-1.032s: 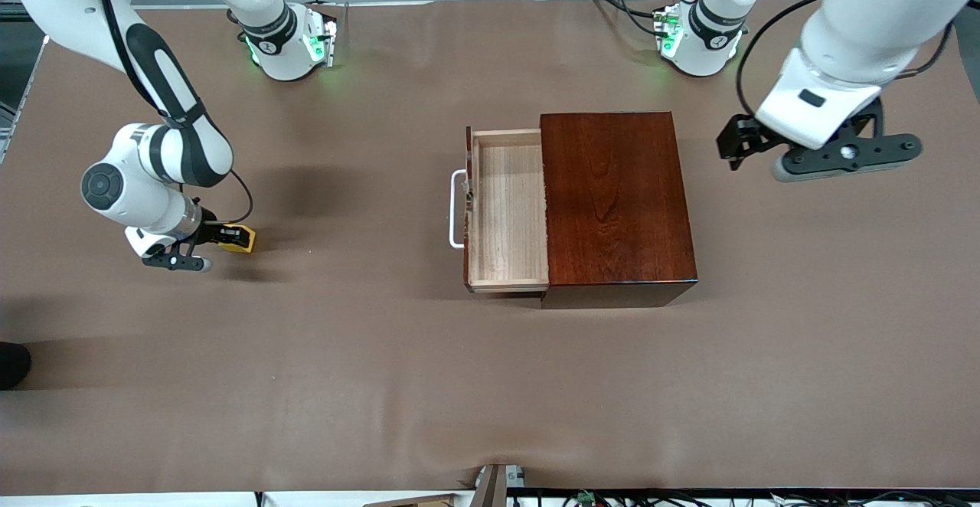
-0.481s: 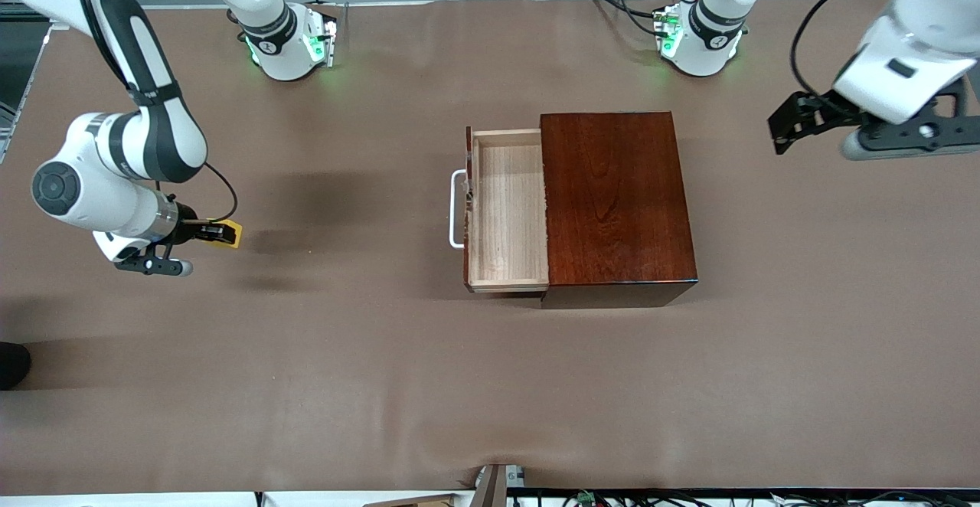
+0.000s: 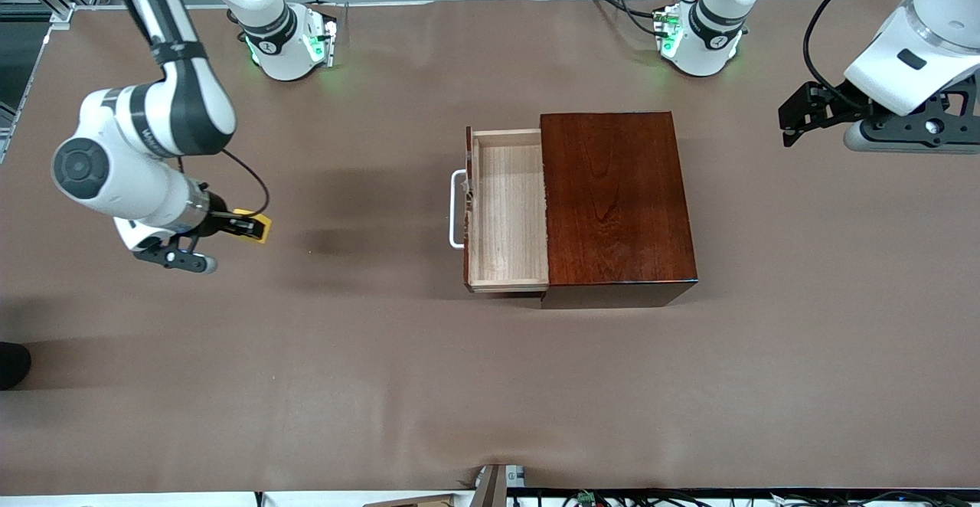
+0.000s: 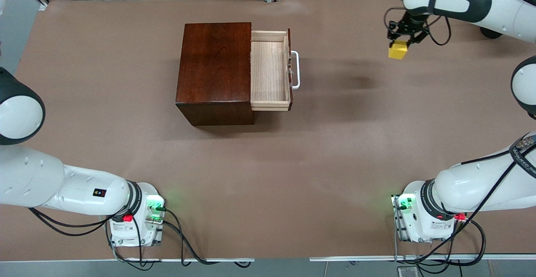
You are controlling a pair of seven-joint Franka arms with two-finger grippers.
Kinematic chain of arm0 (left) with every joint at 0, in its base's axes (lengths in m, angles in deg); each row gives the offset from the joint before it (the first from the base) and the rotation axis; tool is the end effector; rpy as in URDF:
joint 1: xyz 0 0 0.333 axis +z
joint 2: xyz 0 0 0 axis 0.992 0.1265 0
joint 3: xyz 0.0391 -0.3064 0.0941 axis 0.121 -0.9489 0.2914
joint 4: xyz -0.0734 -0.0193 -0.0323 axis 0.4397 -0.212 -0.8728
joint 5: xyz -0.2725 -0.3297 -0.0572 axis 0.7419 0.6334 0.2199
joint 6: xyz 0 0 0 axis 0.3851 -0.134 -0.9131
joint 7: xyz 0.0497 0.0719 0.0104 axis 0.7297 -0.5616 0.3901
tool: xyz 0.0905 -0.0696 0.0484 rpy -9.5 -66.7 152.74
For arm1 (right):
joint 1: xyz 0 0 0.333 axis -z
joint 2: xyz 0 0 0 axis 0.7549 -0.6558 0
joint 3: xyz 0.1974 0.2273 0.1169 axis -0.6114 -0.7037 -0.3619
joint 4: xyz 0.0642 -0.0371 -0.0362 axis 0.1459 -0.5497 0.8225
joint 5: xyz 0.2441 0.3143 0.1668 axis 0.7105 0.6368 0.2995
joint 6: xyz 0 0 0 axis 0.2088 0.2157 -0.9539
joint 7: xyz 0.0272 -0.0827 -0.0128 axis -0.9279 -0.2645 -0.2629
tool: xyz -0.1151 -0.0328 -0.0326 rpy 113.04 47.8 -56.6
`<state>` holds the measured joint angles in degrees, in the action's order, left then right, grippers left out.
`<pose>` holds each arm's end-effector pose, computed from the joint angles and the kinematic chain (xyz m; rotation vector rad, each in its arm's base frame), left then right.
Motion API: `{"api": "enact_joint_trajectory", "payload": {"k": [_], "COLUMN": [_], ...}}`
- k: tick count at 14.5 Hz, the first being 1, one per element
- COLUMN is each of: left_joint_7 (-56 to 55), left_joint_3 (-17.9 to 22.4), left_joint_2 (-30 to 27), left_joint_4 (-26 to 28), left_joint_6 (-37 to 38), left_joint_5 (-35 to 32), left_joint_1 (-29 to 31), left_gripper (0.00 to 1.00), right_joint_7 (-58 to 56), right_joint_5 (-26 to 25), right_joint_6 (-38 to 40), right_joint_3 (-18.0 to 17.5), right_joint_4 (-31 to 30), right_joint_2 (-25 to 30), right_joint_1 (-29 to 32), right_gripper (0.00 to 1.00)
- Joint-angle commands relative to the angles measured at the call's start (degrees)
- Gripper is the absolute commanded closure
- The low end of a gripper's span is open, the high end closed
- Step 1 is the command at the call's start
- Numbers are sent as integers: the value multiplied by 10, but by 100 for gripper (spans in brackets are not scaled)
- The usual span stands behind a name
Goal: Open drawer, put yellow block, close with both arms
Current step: 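Carry the yellow cube with the right gripper over the open drawer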
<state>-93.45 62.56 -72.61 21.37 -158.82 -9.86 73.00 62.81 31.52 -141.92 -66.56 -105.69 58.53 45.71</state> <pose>0.5739 -0.1231 0.6479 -3.0685 0.1576 0.0000 0.6036 0.0863 0.3369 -3.0926 0.3942 0.1963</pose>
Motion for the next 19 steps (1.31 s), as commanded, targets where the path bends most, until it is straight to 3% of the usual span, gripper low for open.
{"api": "enact_joint_trajectory", "payload": {"k": [1,6,8,10,19], "left_joint_7": [18,56,58,61,84], "left_joint_3": [-3,15,15,15,2], "left_joint_2": [-45,-48,-48,-47,-47], "left_joint_4": [48,47,46,45,38], "left_joint_6": [-13,-2,-2,-1,5], "left_joint_5": [11,38,38,39,39], "left_joint_1": [9,19,30,39,33], "left_gripper": [0,0,0,0,0], "right_joint_7": [63,237,304,367,628], "right_joint_5": [9,9,38,64,68], "right_joint_6": [12,28,28,29,40], "right_joint_3": [4,4,5,5,6], "right_joint_4": [16,52,76,104,185], "right_joint_2": [3,0,-3,-6,-52], "right_joint_1": [-36,-123,-160,-184,-274], "right_gripper": [100,100,100,100,100]}}
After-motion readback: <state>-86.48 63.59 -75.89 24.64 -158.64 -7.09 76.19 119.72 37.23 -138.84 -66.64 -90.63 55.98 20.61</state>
